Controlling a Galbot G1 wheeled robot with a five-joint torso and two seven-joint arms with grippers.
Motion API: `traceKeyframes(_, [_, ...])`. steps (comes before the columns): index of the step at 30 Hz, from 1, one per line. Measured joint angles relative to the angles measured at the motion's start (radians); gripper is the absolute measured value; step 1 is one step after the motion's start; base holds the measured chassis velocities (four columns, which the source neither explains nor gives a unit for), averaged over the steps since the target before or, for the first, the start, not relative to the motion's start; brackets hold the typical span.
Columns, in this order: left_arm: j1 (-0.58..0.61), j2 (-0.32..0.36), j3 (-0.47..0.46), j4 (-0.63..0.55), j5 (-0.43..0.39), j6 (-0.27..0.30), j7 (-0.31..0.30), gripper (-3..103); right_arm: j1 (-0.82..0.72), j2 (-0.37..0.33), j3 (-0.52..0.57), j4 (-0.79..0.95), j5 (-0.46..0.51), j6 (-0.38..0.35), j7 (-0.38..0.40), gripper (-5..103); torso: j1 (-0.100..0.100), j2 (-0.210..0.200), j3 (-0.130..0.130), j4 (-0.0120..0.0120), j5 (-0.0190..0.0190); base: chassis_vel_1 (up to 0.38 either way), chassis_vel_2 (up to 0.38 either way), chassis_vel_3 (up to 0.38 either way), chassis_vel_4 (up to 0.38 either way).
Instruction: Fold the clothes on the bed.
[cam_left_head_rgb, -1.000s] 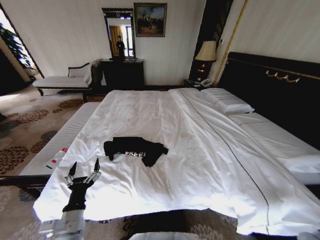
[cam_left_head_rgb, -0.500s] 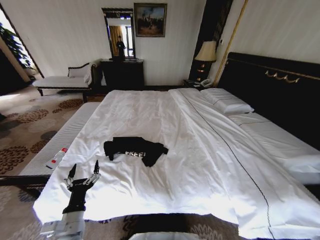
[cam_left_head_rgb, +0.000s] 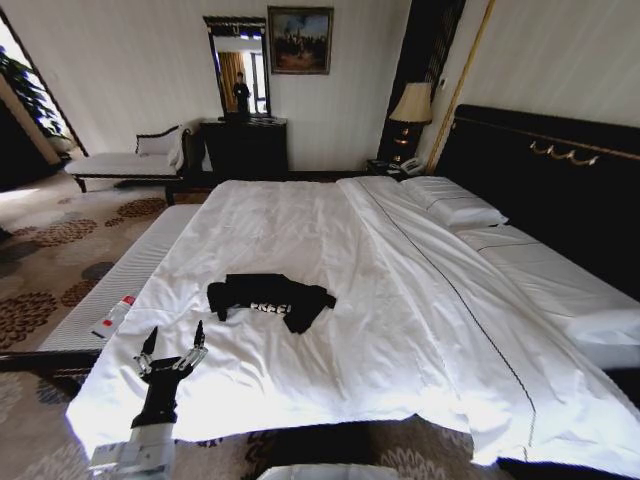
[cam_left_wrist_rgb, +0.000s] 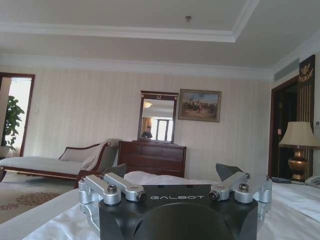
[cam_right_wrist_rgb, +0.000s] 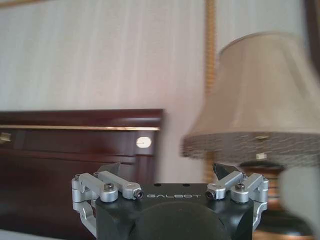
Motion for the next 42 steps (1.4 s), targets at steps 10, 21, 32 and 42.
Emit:
traceKeyframes(10, [0.044, -0.006, -0.010, -0.049, 0.021, -0.007, 0.000, 100, 0.099, -0.020, -0.375, 0.213, 0.373, 0.026, -0.391, 100, 0.000, 0.000, 0.000, 0.0009, -0.0006, 0.000, 0.000, 0.000, 0.000])
traceKeyframes(21, [0.055, -0.016, 0.016, -0.057, 0.040, -0.015, 0.009, 100, -0.025, 0.127, -0.629, 0.558, 0.183, -0.021, -0.591, 100, 0.000, 0.000, 0.000, 0.0002, -0.0008, 0.000, 0.000, 0.000, 0.000])
traceKeyframes(32, [0.062, -0.008, 0.040, -0.075, 0.021, -0.020, 0.060, 100, -0.093, 0.142, -0.643, 0.562, -0.103, 0.072, -0.803, 100, 0.000, 0.000, 0.000, 0.0004, -0.0004, 0.000, 0.000, 0.000, 0.000])
traceKeyframes(42, [0.090, 0.002, 0.073, -0.114, 0.031, -0.038, 0.103, 100, -0.083, 0.139, -0.629, 0.580, -0.081, 0.049, -0.743, 100, 0.000, 0.000, 0.000, 0.0005, -0.0004, 0.000, 0.000, 0.000, 0.000])
